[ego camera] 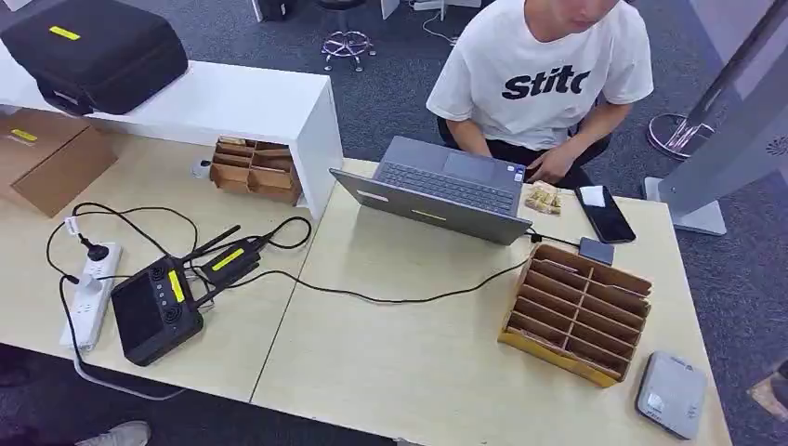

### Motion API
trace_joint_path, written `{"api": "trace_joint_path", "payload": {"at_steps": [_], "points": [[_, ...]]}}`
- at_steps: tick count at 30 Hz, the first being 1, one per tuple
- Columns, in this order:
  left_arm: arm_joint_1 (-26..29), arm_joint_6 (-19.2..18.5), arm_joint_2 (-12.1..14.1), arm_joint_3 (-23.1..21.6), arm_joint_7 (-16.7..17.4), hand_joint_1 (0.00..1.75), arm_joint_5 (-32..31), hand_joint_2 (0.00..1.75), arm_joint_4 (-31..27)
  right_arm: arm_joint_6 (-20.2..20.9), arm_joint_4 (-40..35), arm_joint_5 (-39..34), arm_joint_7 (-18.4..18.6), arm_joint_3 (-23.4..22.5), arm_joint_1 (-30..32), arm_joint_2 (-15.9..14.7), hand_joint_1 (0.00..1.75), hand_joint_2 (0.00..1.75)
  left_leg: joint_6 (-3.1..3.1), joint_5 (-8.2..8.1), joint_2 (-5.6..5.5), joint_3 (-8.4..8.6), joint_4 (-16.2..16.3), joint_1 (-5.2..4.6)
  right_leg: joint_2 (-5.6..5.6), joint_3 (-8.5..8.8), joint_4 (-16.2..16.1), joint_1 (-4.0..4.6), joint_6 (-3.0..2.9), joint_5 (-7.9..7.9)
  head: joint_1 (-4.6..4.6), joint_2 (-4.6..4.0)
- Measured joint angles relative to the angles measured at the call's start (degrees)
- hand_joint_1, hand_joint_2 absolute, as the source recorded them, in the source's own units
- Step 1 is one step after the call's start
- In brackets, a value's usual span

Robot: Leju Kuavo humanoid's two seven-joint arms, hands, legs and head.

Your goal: Pass the card to the sensor for recognition and then transmit it.

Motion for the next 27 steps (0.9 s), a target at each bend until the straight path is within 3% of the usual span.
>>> {"api": "trace_joint_path", "payload": {"at_steps": [11,16,23,27], "points": [[-0.2,0.0,0.5,0.0,-0.6,0.00,-1.1,1.75,0.0,-0.8,-3.1,0.4,0.7,2.9,2.0,-0.1,1.75,1.75,0.00,0.00,0.01,0.01,0.0,0.01,0.00,0.00,0.0,0.01,0.00,0.00,-0.02,0.00],[-0.4,0.0,0.5,0.0,-0.6,0.00,-1.9,1.75,0.0,-1.0,-9.0,-1.9,0.8,4.1,3.9,-0.7,1.75,1.75,0.00,0.00,0.02,0.01,0.0,0.01,0.01,0.00,0.0,0.01,0.00,0.00,-0.02,0.00],[-0.5,0.0,0.5,0.0,-0.6,0.00,-1.9,1.75,0.0,-1.0,-9.6,-2.1,0.8,4.2,3.9,-0.8,1.75,1.75,0.00,0.00,0.02,0.01,0.0,0.00,0.02,0.00,0.0,0.00,0.00,0.00,-0.02,0.00],[-0.9,-0.1,0.5,-0.2,-0.6,0.00,-3.0,1.75,0.0,-1.5,-14.9,-2.6,1.6,9.2,4.1,-1.4,1.75,1.75,0.00,0.00,0.02,0.00,0.0,0.00,0.02,0.02,0.0,0.00,0.00,0.00,-0.02,0.00]]}}
